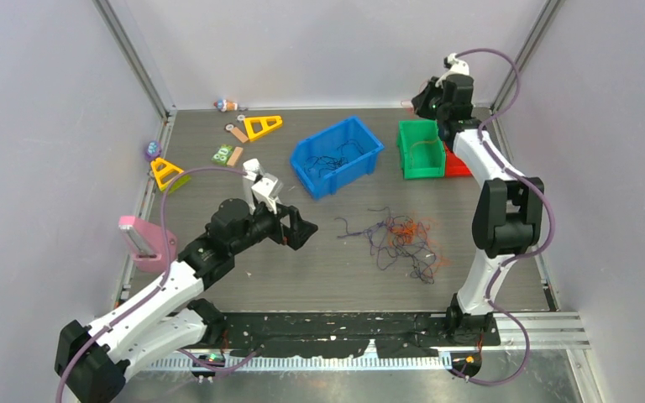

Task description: Untangle the cables

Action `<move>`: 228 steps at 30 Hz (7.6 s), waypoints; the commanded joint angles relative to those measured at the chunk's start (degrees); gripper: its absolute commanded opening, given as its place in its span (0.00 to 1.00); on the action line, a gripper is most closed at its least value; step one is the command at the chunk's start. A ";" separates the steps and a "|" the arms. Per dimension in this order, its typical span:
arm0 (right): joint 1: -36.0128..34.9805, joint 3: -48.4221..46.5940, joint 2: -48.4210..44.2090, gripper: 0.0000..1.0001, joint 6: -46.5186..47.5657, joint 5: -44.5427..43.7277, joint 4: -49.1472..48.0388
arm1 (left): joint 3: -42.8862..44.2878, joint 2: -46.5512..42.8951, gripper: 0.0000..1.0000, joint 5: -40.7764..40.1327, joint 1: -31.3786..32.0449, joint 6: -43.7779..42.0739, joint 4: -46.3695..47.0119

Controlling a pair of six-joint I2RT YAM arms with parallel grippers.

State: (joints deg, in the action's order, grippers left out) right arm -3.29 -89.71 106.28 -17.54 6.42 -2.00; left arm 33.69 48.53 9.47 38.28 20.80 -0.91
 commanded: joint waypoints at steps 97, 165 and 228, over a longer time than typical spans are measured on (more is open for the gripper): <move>-24.00 52.34 -48.68 0.80 -12.49 -26.07 26.02 | 8.41 38.02 0.86 4.47 9.34 -8.85 12.73; -13.74 48.93 -62.85 0.05 -13.21 -48.79 24.03 | 3.94 28.69 0.00 -24.42 12.69 -10.16 13.04; -2.92 6.49 -7.73 0.93 -10.06 -19.03 23.47 | -3.49 17.63 0.00 -37.55 9.62 -6.71 14.39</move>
State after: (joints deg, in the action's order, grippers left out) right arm -5.72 -92.01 109.65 -32.64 -18.96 22.17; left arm 30.00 66.37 -28.23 47.88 14.52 10.50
